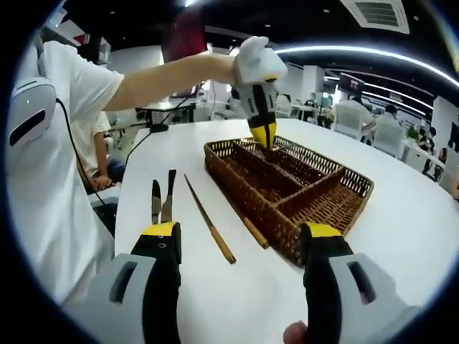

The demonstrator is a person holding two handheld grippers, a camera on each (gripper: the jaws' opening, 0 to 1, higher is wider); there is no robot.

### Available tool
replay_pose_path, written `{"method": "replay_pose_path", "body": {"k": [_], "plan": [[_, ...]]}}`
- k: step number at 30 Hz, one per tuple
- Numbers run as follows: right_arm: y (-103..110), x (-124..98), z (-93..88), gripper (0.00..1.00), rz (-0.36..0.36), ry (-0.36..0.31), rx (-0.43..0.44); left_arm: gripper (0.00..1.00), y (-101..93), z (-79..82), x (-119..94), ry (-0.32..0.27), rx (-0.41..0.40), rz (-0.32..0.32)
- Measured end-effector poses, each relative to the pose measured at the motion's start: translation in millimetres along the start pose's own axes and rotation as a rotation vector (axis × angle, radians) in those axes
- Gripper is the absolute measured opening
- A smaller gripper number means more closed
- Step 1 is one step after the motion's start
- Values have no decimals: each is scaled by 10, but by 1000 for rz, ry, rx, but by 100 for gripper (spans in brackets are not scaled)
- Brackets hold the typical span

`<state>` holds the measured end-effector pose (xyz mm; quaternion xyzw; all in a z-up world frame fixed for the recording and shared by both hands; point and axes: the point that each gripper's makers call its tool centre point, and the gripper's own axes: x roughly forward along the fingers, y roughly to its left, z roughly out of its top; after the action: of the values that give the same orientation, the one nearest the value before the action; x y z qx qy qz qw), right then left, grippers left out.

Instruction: Arrange the knives, forks, and spoons in their matching storage slots by inserting each utensil handle-first until every utensil is classified and aligned in the correct compartment

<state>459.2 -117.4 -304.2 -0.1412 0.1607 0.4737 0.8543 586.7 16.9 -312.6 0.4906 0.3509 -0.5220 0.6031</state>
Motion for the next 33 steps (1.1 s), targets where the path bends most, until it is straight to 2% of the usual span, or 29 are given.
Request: {"method": "replay_pose_path", "body": {"k": [11, 14, 23, 33], "plan": [[-52, 42, -51, 70, 3, 10, 8, 1, 141, -110, 407, 23, -22, -21], [-64, 50, -64, 70, 4, 9, 11, 1, 217, -110, 473, 25, -25, -30], [-105, 61, -126, 70, 2, 14, 22, 1, 260, -124, 657, 17, -63, -52], [-98, 86, -154, 70, 7, 15, 29, 2, 299, -113, 740, -13, -116, -52]]}}
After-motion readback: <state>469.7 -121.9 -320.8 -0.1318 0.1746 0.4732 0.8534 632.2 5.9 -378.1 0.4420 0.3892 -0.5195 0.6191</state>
